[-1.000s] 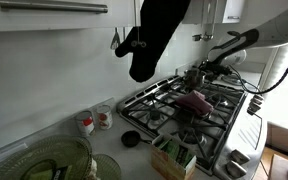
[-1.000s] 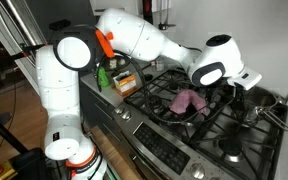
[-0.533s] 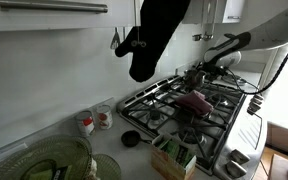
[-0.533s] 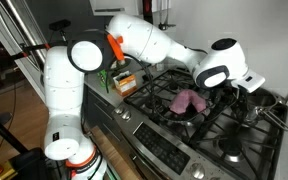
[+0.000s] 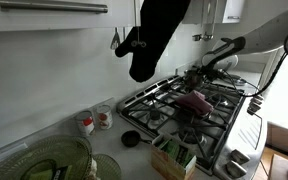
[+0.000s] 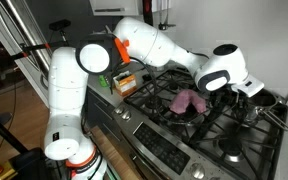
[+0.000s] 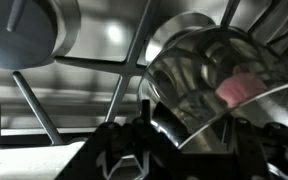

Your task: Move the pot from the rear right plate onto the front right plate of the stove, pick up the pink towel and use it to wipe the pot on the stove

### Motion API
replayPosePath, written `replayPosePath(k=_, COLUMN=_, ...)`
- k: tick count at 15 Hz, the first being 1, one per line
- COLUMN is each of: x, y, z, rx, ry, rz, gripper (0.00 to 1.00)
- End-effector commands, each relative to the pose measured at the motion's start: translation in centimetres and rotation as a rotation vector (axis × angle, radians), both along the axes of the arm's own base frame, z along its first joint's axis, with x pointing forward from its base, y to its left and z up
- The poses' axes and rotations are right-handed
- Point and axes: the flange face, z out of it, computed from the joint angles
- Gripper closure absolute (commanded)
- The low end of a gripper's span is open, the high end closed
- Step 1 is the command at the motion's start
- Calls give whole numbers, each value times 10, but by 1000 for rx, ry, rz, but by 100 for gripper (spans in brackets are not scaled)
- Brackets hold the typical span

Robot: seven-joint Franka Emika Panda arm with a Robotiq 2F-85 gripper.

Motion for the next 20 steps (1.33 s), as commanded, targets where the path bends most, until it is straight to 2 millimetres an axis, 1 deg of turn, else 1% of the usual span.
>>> replayPosePath(k=1, x=1, y=-6, z=-4, rx=13, ry=-2, rz=-26, gripper=69)
replayPosePath(k=2, x=0, y=-8, z=-4, rx=12, ry=4, rz=-31, gripper=78)
replayPosePath(k=4, x=-5, y=-13, z=-2, rx=9, ry=6, rz=-44, gripper=89)
replayPosePath(k=5, x=-6, y=-15, z=1, rx=13, ry=4, rz=-51, gripper=98)
replayPosePath(k=6, x=-8, y=-17, z=2, rx=11, ry=1, rz=-55, gripper=100)
replayPosePath(k=7, x=-9, y=-19, z=3, rx=11, ry=2, rz=-58, gripper=100)
replayPosePath(k=8, x=-10, y=-20, z=2, rx=12, ry=3, rz=-61, gripper=98)
replayPosePath(k=13, x=-16, y=-25, z=7, rx=8, ry=2, rz=-70, gripper=98)
replayPosePath(k=17, x=-28, y=-27, z=15, rx=-6, ry=31, rz=-39, gripper=98)
replayPosePath(k=18, x=-32, y=-28, z=18, rx=-9, ry=48, rz=-25, gripper=98)
replayPosePath(k=20, x=-44, y=-24, z=25, rx=-8, ry=80, rz=0, gripper=98)
